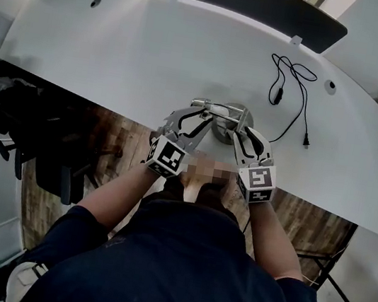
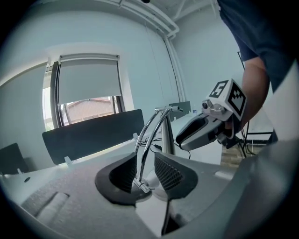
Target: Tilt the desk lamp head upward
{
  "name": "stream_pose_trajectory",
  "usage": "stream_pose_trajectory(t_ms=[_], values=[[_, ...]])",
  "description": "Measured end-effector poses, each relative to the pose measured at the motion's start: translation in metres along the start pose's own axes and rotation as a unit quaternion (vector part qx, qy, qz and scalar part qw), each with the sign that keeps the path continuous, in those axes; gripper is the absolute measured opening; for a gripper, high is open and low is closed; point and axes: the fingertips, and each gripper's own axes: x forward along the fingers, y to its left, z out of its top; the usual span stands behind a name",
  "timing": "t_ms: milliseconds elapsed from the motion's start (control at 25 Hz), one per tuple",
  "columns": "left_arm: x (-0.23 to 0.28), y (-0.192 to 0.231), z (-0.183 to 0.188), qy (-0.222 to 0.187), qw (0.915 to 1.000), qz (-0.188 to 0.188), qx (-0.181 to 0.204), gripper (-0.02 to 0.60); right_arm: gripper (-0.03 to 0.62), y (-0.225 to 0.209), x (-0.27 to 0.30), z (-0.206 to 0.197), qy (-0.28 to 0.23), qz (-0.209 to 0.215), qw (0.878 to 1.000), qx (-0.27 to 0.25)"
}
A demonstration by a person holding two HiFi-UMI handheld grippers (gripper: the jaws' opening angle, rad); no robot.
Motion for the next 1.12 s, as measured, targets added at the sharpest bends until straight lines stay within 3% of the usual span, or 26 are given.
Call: stream_pose_trajectory(t_ms=[280,400,560,800,1120], values=[[0.017,-0.002,-0.008,0.016,0.9983,0.007,0.056,0.153,0.198,-0.004,0.018,-0.002,0.003,0.000,1.000,-0.022],[0.024,0.001,-0.009,0.018,0.9970,0.014,0.074,0.163,0.207,-0.006,0.026,-0.001,0.004,0.001,0.999,-0.038],[0.031,0.009,-0.008,0.018,0.9970,0.033,0.068,0.163,0.208,-0.008,0.036,0.004,0.008,0.000,0.998,-0.058],[0.042,0.012,-0.007,0.013,0.9964,0.055,0.063,0.163,0.207,-0.005,0.047,0.004,0.003,0.005,0.999,-0.046],[0.052,0.016,-0.017,0.038,0.9946,0.071,0.066,0.152,0.182,-0.003,0.059,0.011,0.005,-0.005,0.999,-0.051]])
